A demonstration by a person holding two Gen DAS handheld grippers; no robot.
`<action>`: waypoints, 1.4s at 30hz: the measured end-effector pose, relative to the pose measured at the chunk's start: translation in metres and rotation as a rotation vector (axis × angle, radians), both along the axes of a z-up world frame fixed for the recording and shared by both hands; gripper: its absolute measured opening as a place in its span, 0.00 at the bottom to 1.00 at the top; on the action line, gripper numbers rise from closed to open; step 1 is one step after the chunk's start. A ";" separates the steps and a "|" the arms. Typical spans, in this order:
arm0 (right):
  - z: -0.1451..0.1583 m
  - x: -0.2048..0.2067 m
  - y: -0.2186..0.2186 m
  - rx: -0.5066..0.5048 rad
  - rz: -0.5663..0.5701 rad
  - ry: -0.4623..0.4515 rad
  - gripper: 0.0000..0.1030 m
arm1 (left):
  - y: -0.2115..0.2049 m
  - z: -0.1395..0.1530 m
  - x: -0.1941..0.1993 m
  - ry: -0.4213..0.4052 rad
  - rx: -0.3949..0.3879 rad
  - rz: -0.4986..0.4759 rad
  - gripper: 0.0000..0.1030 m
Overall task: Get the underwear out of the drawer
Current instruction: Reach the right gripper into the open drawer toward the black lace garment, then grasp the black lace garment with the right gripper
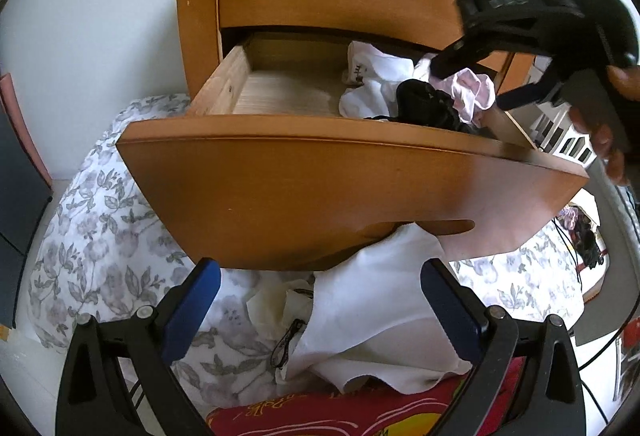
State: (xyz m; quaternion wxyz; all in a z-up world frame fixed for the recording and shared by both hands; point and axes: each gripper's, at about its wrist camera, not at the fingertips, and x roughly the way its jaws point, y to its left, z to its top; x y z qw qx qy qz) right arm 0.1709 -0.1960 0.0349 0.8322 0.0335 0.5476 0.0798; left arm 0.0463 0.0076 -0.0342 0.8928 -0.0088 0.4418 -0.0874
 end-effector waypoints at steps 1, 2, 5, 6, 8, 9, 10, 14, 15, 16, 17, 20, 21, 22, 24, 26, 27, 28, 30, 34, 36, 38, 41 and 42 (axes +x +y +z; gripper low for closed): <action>-0.005 0.003 0.001 0.001 -0.004 0.019 1.00 | 0.000 -0.001 0.000 0.004 0.001 -0.001 0.97; -0.010 0.006 0.001 -0.004 -0.009 0.037 1.00 | 0.000 -0.002 0.001 0.010 -0.003 -0.001 0.97; -0.022 0.014 0.002 -0.044 -0.025 0.072 1.00 | 0.002 -0.004 0.002 0.019 -0.013 0.000 0.97; -0.024 0.015 0.003 -0.054 -0.024 0.076 1.00 | 0.002 -0.004 0.002 0.023 -0.016 0.000 0.97; -0.027 0.018 0.004 -0.082 -0.027 0.083 1.00 | 0.003 -0.004 0.003 0.026 -0.016 -0.001 0.97; -0.028 0.020 0.004 -0.091 -0.029 0.087 0.99 | 0.003 -0.004 0.003 0.027 -0.015 -0.003 0.97; -0.030 0.021 0.005 -0.105 -0.031 0.092 0.98 | 0.002 -0.004 0.004 0.028 -0.014 -0.005 0.97; -0.039 0.029 0.007 -0.142 -0.026 0.122 0.87 | 0.003 -0.003 0.006 0.033 -0.014 -0.007 0.97; -0.041 0.030 0.008 -0.145 -0.025 0.127 0.84 | 0.004 -0.002 0.006 0.034 -0.015 -0.008 0.97; -0.043 0.031 0.009 -0.150 -0.024 0.132 0.82 | 0.004 -0.002 0.006 0.035 -0.016 -0.008 0.97; -0.045 0.032 0.009 -0.154 -0.022 0.135 0.79 | 0.004 -0.002 0.006 0.036 -0.017 -0.009 0.97; -0.052 0.037 0.014 -0.165 -0.023 0.152 0.76 | 0.005 -0.001 0.007 0.040 -0.018 -0.011 0.97; -0.054 0.038 0.015 -0.166 -0.025 0.158 0.74 | 0.005 -0.001 0.007 0.041 -0.018 -0.012 0.97; -0.055 0.040 0.016 -0.165 -0.023 0.164 0.72 | 0.005 -0.001 0.007 0.041 -0.018 -0.012 0.97; -0.060 0.043 0.020 -0.171 -0.018 0.171 0.66 | 0.005 -0.001 0.008 0.053 -0.024 -0.016 0.97; -0.063 0.043 0.021 -0.176 -0.022 0.174 0.59 | 0.006 -0.001 0.008 0.055 -0.025 -0.017 0.97; -0.065 0.044 0.021 -0.172 -0.024 0.176 0.54 | 0.006 -0.001 0.008 0.056 -0.025 -0.018 0.97; -0.066 0.044 0.021 -0.164 -0.027 0.178 0.51 | 0.006 -0.001 0.008 0.056 -0.025 -0.017 0.97; -0.067 0.045 0.019 -0.162 -0.034 0.180 0.41 | 0.007 -0.001 0.008 0.056 -0.025 -0.017 0.97; -0.065 0.043 0.011 -0.159 -0.053 0.166 0.29 | 0.007 0.000 0.009 0.056 -0.025 -0.016 0.97; -0.062 0.041 0.009 -0.156 -0.054 0.152 0.24 | 0.007 0.000 0.009 0.057 -0.025 -0.017 0.97; -0.061 0.040 0.009 -0.158 -0.046 0.139 0.22 | 0.008 -0.001 0.008 0.058 -0.026 -0.017 0.97; -0.059 0.034 0.010 -0.166 -0.033 0.122 0.19 | 0.008 -0.004 0.008 0.063 -0.031 -0.014 0.97; -0.058 0.032 0.009 -0.166 -0.032 0.115 0.18 | 0.008 -0.004 0.007 0.066 -0.033 -0.013 0.97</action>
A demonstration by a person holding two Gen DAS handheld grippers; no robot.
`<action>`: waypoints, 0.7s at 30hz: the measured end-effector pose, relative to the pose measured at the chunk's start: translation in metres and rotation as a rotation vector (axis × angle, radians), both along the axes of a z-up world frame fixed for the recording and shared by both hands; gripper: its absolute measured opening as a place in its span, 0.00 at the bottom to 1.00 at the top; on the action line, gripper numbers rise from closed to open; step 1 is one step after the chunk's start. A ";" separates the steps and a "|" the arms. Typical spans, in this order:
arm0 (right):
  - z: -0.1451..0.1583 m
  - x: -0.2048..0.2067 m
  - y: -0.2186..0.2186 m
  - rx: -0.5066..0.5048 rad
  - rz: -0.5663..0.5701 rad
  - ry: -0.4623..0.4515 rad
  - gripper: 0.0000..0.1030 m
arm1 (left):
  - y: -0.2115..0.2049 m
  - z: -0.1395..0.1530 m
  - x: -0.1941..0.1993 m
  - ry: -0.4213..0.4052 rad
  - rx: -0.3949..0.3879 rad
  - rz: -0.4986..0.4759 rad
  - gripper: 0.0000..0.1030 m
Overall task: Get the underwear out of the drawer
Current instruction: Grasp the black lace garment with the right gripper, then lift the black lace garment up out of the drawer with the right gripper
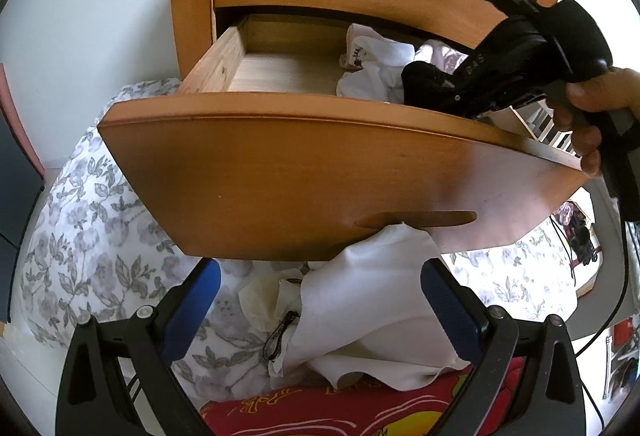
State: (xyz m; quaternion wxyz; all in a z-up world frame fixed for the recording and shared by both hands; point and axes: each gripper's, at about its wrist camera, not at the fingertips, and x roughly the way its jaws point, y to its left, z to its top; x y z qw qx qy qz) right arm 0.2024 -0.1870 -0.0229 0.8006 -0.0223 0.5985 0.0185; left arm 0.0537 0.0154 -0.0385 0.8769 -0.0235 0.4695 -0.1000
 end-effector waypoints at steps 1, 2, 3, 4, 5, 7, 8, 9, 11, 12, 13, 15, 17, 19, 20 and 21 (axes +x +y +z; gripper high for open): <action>0.002 -0.003 -0.002 0.000 0.000 -0.011 0.18 | 0.000 -0.001 0.000 0.002 -0.002 0.001 0.97; 0.003 -0.005 -0.002 0.000 0.000 -0.021 0.17 | 0.000 -0.001 0.000 0.004 -0.003 0.003 0.97; 0.007 -0.007 -0.003 0.002 -0.002 -0.035 0.17 | 0.000 -0.002 0.000 0.006 -0.003 0.004 0.97; 0.010 -0.010 -0.006 0.005 -0.002 -0.049 0.17 | 0.000 -0.002 0.000 0.006 -0.003 0.004 0.97; 0.014 -0.013 -0.008 0.008 0.001 -0.065 0.17 | 0.000 -0.003 0.000 0.006 -0.001 0.005 0.97; 0.024 -0.020 -0.009 0.011 0.003 -0.094 0.17 | -0.001 -0.003 -0.002 0.006 0.001 0.004 0.97; 0.027 -0.025 -0.010 0.013 0.001 -0.106 0.17 | -0.001 -0.003 -0.002 0.006 0.002 0.004 0.97; 0.030 -0.029 -0.011 0.018 0.000 -0.118 0.17 | -0.001 -0.003 -0.002 0.005 0.002 0.005 0.97; 0.036 -0.035 -0.016 0.035 -0.003 -0.140 0.16 | -0.001 -0.005 0.000 0.010 -0.003 0.003 0.97; 0.040 -0.040 -0.018 0.042 -0.008 -0.152 0.17 | -0.001 -0.005 0.001 0.012 -0.006 0.003 0.97; 0.044 -0.044 -0.021 0.054 -0.013 -0.165 0.17 | 0.000 -0.005 0.001 0.014 -0.008 0.004 0.97; 0.051 -0.049 -0.024 0.068 -0.021 -0.189 0.17 | 0.001 -0.006 0.001 0.019 -0.011 0.011 0.97; 0.061 -0.058 -0.028 0.076 -0.023 -0.222 0.17 | 0.002 -0.007 0.000 0.019 -0.009 0.016 0.97; 0.073 -0.065 -0.033 0.073 -0.022 -0.255 0.17 | 0.001 -0.007 0.001 0.017 -0.001 0.016 0.97; 0.079 -0.070 -0.035 0.067 -0.021 -0.276 0.16 | -0.001 -0.007 0.000 0.016 0.006 0.015 0.97; 0.084 -0.071 -0.034 0.064 -0.020 -0.289 0.17 | -0.001 -0.006 0.000 0.014 0.013 0.014 0.97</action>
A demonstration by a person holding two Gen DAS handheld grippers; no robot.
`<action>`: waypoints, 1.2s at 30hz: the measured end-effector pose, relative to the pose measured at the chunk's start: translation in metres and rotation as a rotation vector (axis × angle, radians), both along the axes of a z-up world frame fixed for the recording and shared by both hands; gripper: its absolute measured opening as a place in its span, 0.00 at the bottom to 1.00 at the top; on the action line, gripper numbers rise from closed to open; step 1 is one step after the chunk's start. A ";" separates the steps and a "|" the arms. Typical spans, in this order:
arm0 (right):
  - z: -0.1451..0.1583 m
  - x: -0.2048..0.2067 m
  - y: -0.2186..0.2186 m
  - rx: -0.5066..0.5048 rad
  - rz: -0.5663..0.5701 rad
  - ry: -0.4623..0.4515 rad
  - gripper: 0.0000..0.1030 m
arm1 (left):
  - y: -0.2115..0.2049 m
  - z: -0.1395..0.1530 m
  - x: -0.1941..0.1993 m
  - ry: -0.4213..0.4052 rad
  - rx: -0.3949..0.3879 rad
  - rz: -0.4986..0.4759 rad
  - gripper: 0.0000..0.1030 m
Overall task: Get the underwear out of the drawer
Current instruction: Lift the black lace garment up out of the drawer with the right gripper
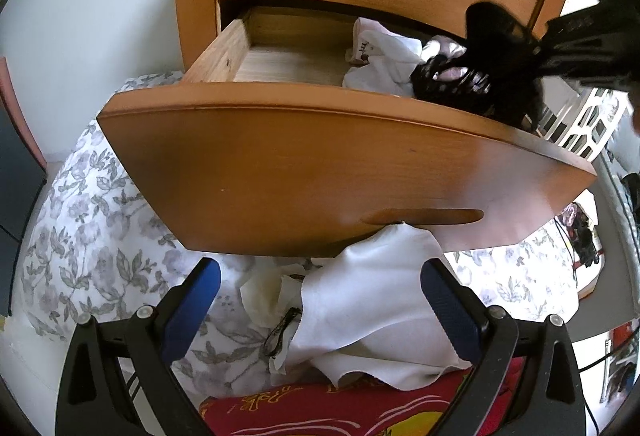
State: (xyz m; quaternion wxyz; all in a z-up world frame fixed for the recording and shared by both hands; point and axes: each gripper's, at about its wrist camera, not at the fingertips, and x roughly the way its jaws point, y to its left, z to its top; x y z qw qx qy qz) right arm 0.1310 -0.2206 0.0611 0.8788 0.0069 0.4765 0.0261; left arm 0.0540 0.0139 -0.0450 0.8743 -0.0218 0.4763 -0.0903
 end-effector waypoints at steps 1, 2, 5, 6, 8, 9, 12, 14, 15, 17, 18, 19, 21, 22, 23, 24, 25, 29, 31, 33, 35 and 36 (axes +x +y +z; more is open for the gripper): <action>0.006 -0.005 0.000 -0.002 0.001 -0.019 0.16 | 0.000 0.000 0.000 -0.001 0.004 -0.001 0.97; 0.009 -0.007 0.001 -0.002 0.000 -0.034 0.16 | -0.001 0.000 0.000 -0.002 0.010 0.000 0.97; 0.025 -0.022 -0.001 0.006 -0.005 -0.085 0.16 | -0.001 0.001 0.000 -0.004 0.018 0.004 0.97; 0.033 -0.028 -0.002 0.011 -0.007 -0.108 0.17 | -0.002 0.001 0.000 -0.004 0.021 0.005 0.97; 0.046 -0.037 -0.003 0.013 -0.006 -0.148 0.17 | -0.002 0.002 0.000 -0.006 0.031 0.009 0.97; 0.055 -0.040 -0.004 0.012 -0.007 -0.170 0.17 | -0.003 0.002 0.000 -0.006 0.035 0.010 0.97; 0.079 -0.055 -0.006 0.021 -0.009 -0.238 0.17 | -0.004 0.002 0.000 -0.009 0.046 0.015 0.97; 0.093 -0.067 -0.008 0.032 -0.006 -0.281 0.16 | -0.004 0.003 0.000 -0.009 0.050 0.018 0.97; 0.099 -0.073 -0.009 0.035 -0.005 -0.302 0.16 | -0.004 0.003 0.001 -0.009 0.052 0.020 0.97; 0.112 -0.086 -0.010 0.033 -0.001 -0.348 0.16 | -0.004 0.003 0.001 -0.009 0.057 0.023 0.97; 0.117 -0.092 -0.008 0.031 0.002 -0.369 0.16 | -0.004 0.003 0.001 -0.009 0.058 0.024 0.97; 0.122 -0.099 -0.008 0.031 0.007 -0.392 0.16 | -0.004 0.003 0.001 -0.010 0.060 0.026 0.97; 0.133 -0.112 -0.007 0.028 0.019 -0.430 0.17 | -0.003 0.004 0.000 -0.011 0.064 0.028 0.97; 0.139 -0.120 -0.005 0.025 0.027 -0.451 0.17 | -0.003 0.004 0.000 -0.012 0.065 0.030 0.97; 0.145 -0.127 -0.005 0.022 0.033 -0.471 0.17 | -0.003 0.004 0.000 -0.012 0.066 0.032 0.97; 0.149 -0.133 -0.004 0.019 0.038 -0.488 0.17 | -0.002 0.004 0.001 -0.013 0.069 0.036 0.97; 0.153 -0.140 -0.003 0.011 0.046 -0.510 0.17 | -0.002 0.004 0.001 -0.014 0.071 0.038 0.97; 0.164 -0.164 0.001 -0.003 0.074 -0.558 0.17 | -0.003 0.006 -0.001 -0.027 0.082 0.048 0.97; 0.167 -0.174 -0.001 0.006 0.078 -0.573 0.17 | -0.003 0.006 -0.002 -0.034 0.086 0.051 0.97; 0.169 -0.183 -0.002 0.013 0.082 -0.587 0.17 | -0.002 0.006 -0.002 -0.037 0.089 0.056 0.97; 0.171 -0.194 -0.002 0.016 0.090 -0.601 0.17 | -0.002 0.007 -0.003 -0.039 0.090 0.060 0.97; 0.172 -0.199 -0.001 0.016 0.098 -0.605 0.17 | -0.002 0.007 -0.003 -0.040 0.091 0.063 0.97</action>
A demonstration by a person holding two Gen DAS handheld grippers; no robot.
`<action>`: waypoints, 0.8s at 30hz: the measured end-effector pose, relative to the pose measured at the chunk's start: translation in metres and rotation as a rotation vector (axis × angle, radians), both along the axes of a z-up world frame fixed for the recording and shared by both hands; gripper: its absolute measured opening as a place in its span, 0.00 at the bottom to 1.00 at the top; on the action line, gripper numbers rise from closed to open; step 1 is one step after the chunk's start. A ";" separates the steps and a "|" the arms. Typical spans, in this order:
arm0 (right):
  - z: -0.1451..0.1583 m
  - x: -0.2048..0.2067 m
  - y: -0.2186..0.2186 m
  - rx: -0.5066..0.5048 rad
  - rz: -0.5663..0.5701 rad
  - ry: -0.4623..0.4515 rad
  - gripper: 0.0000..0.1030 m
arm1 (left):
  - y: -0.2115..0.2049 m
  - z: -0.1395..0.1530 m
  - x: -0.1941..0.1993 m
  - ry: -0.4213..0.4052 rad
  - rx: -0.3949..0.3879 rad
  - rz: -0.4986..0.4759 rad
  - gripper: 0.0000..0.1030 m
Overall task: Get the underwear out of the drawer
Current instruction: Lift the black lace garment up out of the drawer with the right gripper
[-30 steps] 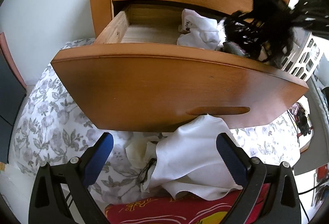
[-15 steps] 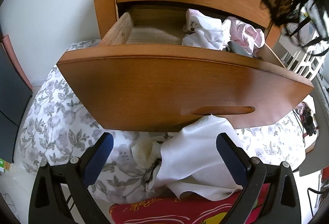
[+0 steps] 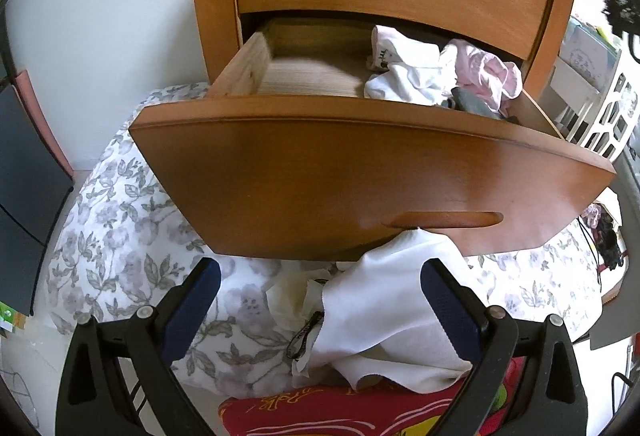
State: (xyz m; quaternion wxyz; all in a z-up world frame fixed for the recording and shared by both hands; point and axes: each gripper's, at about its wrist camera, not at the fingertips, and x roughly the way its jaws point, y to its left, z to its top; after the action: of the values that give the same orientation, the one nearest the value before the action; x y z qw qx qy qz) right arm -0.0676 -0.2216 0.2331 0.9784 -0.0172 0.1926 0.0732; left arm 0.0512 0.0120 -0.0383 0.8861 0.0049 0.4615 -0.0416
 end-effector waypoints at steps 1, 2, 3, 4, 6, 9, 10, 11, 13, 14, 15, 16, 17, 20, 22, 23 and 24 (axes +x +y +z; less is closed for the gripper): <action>0.000 -0.005 0.002 -0.001 0.010 -0.003 0.17 | 0.000 0.000 0.000 -0.001 0.001 0.002 0.97; 0.000 -0.010 0.002 0.000 0.019 -0.004 0.17 | 0.001 0.000 -0.001 -0.003 0.001 0.005 0.97; 0.001 -0.015 0.004 0.003 0.031 -0.008 0.17 | 0.001 0.000 -0.001 -0.004 0.000 0.007 0.97; 0.001 -0.019 0.004 0.005 0.036 -0.012 0.17 | 0.001 0.000 -0.001 -0.006 0.000 0.009 0.97; 0.003 -0.027 0.004 0.010 0.042 -0.027 0.17 | 0.002 0.001 -0.002 -0.009 -0.002 0.016 0.97; 0.007 -0.038 0.003 0.020 0.050 -0.058 0.17 | 0.005 0.001 -0.003 -0.015 -0.005 0.029 0.97; 0.008 -0.042 0.003 0.021 0.053 -0.069 0.17 | 0.005 0.001 -0.003 -0.017 -0.008 0.033 0.97; 0.009 -0.045 0.003 0.021 0.055 -0.078 0.17 | 0.006 0.002 -0.004 -0.019 -0.009 0.037 0.97; 0.008 -0.047 0.003 0.015 0.062 -0.077 0.17 | 0.007 0.002 -0.004 -0.020 -0.010 0.043 0.97; 0.006 -0.047 0.003 0.018 0.067 -0.067 0.17 | 0.007 0.002 -0.004 -0.022 -0.011 0.046 0.97; 0.004 -0.047 0.003 0.022 0.069 -0.058 0.17 | 0.007 0.002 -0.004 -0.023 -0.011 0.048 0.97; 0.000 -0.045 0.003 0.030 0.072 -0.041 0.17 | 0.008 0.002 -0.004 -0.023 -0.012 0.050 0.97; -0.002 -0.044 0.002 0.039 0.070 -0.028 0.17 | 0.008 0.001 -0.004 -0.021 -0.014 0.052 0.97; -0.011 -0.042 0.002 0.050 0.070 0.006 0.17 | 0.009 0.001 -0.003 -0.023 -0.016 0.059 0.97; -0.019 -0.039 0.005 0.044 0.078 0.033 0.17 | 0.009 0.001 -0.003 -0.025 -0.016 0.061 0.97; -0.023 -0.037 0.006 0.042 0.082 0.048 0.17 | 0.009 0.001 -0.004 -0.027 -0.016 0.063 0.97; -0.028 -0.035 0.007 0.042 0.088 0.066 0.17 | 0.010 0.001 -0.004 -0.028 -0.017 0.065 0.97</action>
State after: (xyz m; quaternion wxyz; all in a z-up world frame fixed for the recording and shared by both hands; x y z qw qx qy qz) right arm -0.1023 -0.2144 0.2054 0.9674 -0.0025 0.2224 0.1207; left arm 0.0474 0.0216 -0.0371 0.8933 -0.0169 0.4488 -0.0168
